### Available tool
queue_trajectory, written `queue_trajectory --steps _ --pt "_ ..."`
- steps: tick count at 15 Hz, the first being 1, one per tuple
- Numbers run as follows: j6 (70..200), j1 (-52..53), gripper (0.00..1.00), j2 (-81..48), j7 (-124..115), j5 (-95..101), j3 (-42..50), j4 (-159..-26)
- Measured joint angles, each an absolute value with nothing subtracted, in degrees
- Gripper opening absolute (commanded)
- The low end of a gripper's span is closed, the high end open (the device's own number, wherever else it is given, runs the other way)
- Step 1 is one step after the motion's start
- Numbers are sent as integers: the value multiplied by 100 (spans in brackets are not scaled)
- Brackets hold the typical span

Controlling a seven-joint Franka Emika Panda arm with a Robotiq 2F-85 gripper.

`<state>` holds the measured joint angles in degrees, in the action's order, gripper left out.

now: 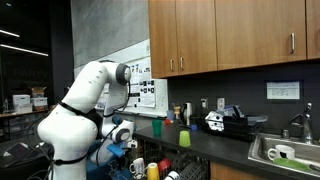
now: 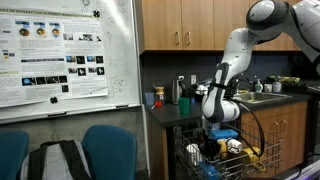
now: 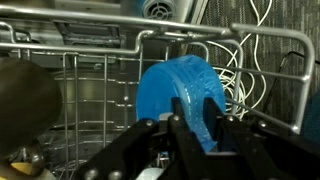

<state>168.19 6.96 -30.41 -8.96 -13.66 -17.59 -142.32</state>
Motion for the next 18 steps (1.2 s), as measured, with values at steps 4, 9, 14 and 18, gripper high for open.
queue_trajectory --steps 4,9,14,18 --pt "16819 696 26 -3041 -896 -1366 -1759 -14232" --pt "16821 693 69 -3019 -894 -1366 -1753 -14236" --pt "16788 729 100 -3020 -875 -1345 -1591 -14252" --pt "16695 737 100 -3020 -837 -1245 -1477 -14269"
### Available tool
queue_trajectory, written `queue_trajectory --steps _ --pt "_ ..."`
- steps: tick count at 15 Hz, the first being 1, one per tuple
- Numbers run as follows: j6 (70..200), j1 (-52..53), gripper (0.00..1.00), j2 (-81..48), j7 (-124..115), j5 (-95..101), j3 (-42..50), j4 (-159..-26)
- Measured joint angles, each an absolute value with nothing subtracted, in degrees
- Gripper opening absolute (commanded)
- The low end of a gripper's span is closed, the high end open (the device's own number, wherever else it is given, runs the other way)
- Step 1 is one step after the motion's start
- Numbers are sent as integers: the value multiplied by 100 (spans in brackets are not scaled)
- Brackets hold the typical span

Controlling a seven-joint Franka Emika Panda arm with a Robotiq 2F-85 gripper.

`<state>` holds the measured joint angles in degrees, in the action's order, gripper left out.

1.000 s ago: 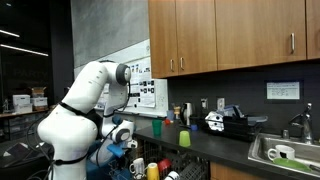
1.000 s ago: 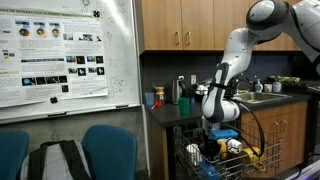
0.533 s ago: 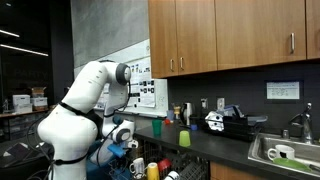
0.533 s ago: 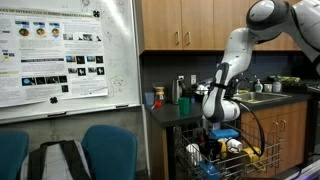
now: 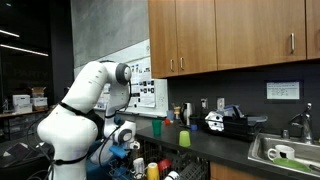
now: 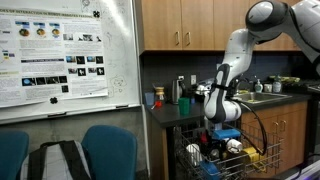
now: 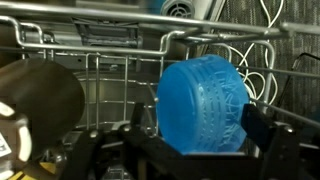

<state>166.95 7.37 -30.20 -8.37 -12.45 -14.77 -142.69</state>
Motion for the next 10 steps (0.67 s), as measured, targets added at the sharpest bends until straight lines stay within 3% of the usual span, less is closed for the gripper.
queue_trajectory --steps 10 --pt "16390 1155 100 -3010 -867 -944 -1138 -14247"
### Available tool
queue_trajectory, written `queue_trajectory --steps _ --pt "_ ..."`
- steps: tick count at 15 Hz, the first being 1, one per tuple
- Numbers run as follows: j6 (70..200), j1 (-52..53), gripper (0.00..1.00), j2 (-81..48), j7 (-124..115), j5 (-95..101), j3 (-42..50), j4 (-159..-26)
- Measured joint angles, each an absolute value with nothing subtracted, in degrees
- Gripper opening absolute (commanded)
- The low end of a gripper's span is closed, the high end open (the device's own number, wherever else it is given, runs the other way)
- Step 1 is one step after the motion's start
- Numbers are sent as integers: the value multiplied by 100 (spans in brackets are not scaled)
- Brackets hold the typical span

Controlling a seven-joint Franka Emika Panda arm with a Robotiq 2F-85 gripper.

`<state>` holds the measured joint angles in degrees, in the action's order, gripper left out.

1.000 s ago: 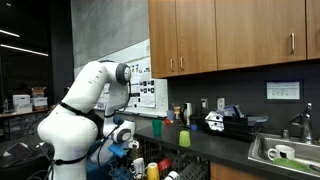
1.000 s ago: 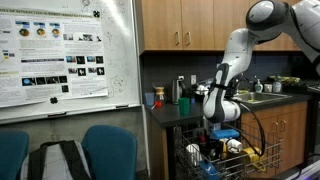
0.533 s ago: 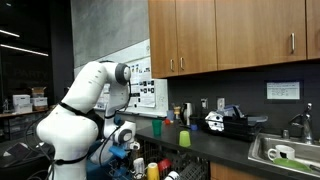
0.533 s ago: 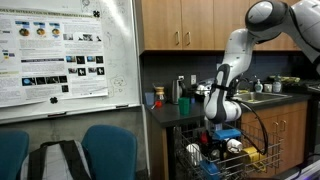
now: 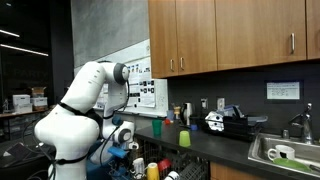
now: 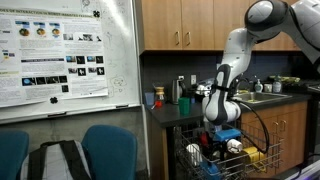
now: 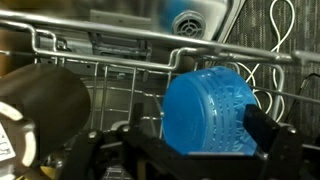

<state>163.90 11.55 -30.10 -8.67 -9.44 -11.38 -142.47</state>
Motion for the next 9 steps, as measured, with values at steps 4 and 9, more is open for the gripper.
queue_trajectory --steps 4,9 --pt "16390 1853 100 -2918 -1389 -469 -532 -14236" --pt "16394 2878 100 -2773 -2370 257 471 -14234"
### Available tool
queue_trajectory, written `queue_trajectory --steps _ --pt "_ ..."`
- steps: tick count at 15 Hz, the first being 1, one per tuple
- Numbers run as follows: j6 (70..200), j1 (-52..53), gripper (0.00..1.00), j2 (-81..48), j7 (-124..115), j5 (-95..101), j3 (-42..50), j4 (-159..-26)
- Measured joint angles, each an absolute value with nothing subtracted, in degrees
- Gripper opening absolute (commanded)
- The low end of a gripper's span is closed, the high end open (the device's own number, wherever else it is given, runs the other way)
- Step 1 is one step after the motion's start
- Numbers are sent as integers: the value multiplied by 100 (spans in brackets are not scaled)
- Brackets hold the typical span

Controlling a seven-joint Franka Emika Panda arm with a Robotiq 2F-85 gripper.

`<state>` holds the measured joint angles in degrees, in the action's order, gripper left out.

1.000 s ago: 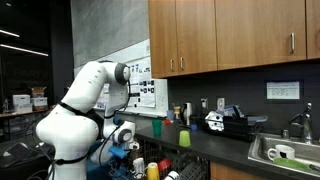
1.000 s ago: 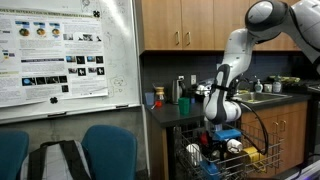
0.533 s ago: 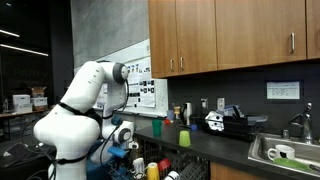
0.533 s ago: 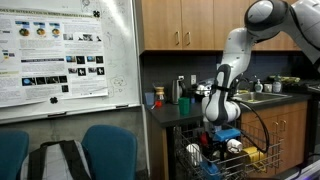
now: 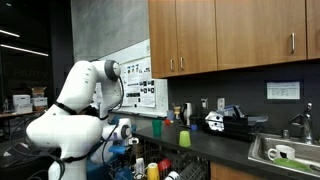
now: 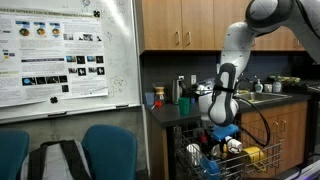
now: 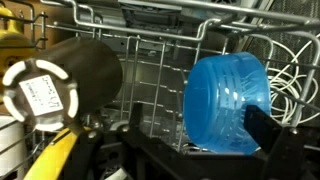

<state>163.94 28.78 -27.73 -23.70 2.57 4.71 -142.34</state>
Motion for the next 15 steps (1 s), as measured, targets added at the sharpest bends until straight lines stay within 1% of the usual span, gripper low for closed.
queue_trajectory --steps 7,15 --pt "16366 3701 100 -2693 -3270 966 1546 -14323" --pt "16369 3734 100 -2484 -3295 991 1546 -14729"
